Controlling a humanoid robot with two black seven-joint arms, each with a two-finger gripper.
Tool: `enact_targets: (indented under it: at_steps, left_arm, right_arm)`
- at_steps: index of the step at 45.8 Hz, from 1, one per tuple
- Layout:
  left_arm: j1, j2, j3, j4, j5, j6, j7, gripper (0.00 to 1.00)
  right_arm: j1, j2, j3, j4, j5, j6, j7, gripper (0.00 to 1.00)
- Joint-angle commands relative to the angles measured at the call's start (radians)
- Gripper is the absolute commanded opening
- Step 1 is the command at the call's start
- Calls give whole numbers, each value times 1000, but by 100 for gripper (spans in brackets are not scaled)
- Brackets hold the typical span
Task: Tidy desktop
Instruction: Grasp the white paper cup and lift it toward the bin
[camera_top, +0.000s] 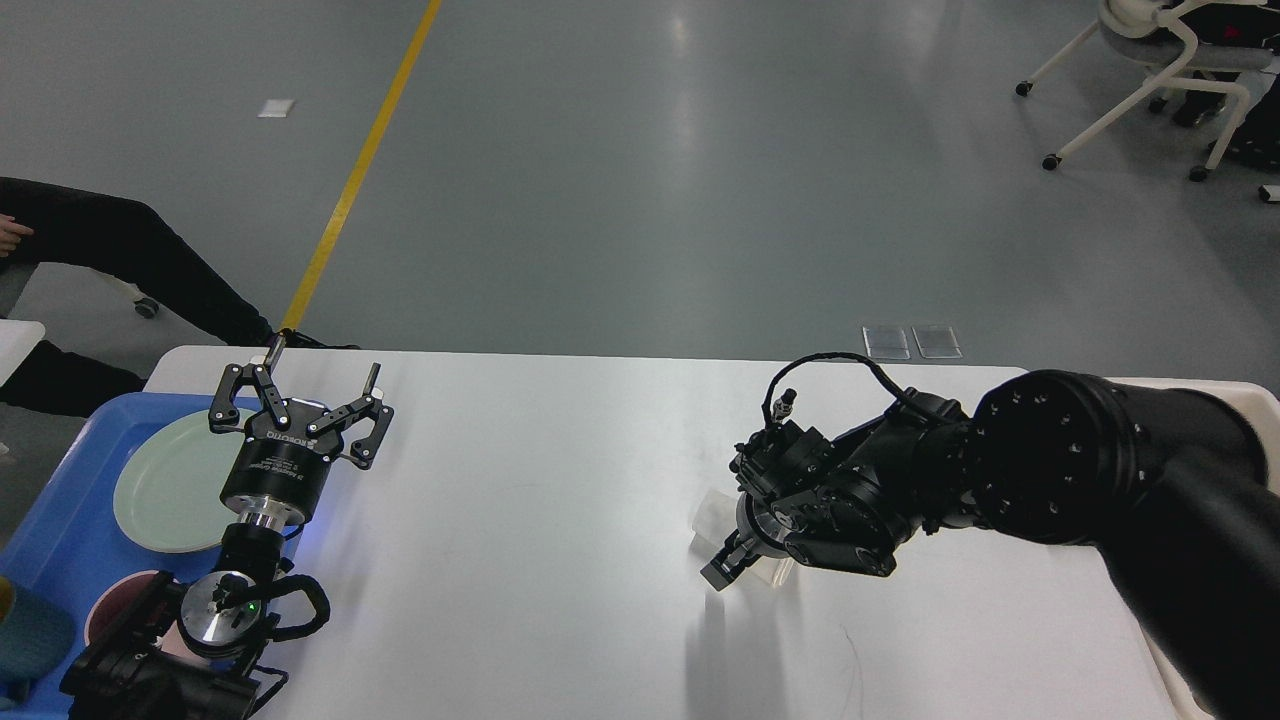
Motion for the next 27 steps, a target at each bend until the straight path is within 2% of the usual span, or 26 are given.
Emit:
enact_targets:
  at_steps: [1, 8, 12, 16, 22, 27]
  left_arm:
    - [0, 1, 0, 0, 0, 0, 0, 97]
    - [0, 1, 0, 1, 0, 0, 0, 97]
    - [0, -1, 0, 0, 0, 0, 0, 97]
    - [0, 1, 0, 1, 0, 0, 0, 97]
    - [0, 1, 0, 0, 0, 0, 0, 97]
    - [0, 1, 0, 1, 0, 0, 0, 97]
  right_arm:
    - [-24, 0, 3, 2, 3, -2, -3, 96]
    - [-24, 0, 4, 4, 6, -14, -8, 92]
    - [-24, 1, 4, 4, 11, -16, -9, 73]
    - [-21, 3, 6, 5, 14, -14, -11, 50]
    - [-18, 5, 7, 20, 17, -10, -11, 26]
    - [-15, 6, 10, 36, 43, -8, -14, 0]
